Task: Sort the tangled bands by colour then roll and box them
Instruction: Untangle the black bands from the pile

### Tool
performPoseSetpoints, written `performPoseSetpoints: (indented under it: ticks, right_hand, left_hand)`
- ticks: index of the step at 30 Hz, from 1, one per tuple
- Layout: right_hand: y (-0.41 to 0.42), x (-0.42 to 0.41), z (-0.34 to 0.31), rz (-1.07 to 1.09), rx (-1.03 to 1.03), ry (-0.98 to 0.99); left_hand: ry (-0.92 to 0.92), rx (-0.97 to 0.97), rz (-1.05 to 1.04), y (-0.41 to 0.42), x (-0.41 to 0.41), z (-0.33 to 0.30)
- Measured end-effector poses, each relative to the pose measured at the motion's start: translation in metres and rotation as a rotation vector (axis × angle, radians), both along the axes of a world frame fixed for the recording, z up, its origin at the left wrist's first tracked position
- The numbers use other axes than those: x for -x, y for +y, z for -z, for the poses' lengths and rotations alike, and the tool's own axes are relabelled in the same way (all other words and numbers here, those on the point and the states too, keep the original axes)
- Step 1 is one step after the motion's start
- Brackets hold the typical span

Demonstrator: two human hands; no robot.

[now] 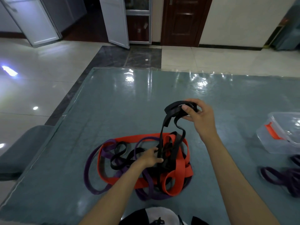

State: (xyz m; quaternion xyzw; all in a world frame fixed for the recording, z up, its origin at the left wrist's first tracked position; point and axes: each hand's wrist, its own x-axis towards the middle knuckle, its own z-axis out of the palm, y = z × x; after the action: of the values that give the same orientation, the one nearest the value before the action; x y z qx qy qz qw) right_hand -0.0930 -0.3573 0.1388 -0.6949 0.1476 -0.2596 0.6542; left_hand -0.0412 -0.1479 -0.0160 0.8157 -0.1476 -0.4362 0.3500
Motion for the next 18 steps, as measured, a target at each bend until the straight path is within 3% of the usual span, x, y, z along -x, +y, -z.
performPoseSetpoints:
  ticks: [4, 9, 18]
  right_hand:
    - [0.0, 0.007, 0.007, 0.023, -0.028, 0.009]
    - [-0.002, 0.017, 0.016, 0.059, -0.046, 0.022]
    - [-0.003, 0.025, 0.029, 0.094, -0.063, 0.037]
  left_hand:
    - [-0.009, -0.008, -0.044, -0.002, 0.013, 0.014]
    - [0.02, 0.147, -0.362, 0.004, 0.017, 0.012]
    - [-0.2, 0.312, -0.508, 0.022, -0.027, -0.051]
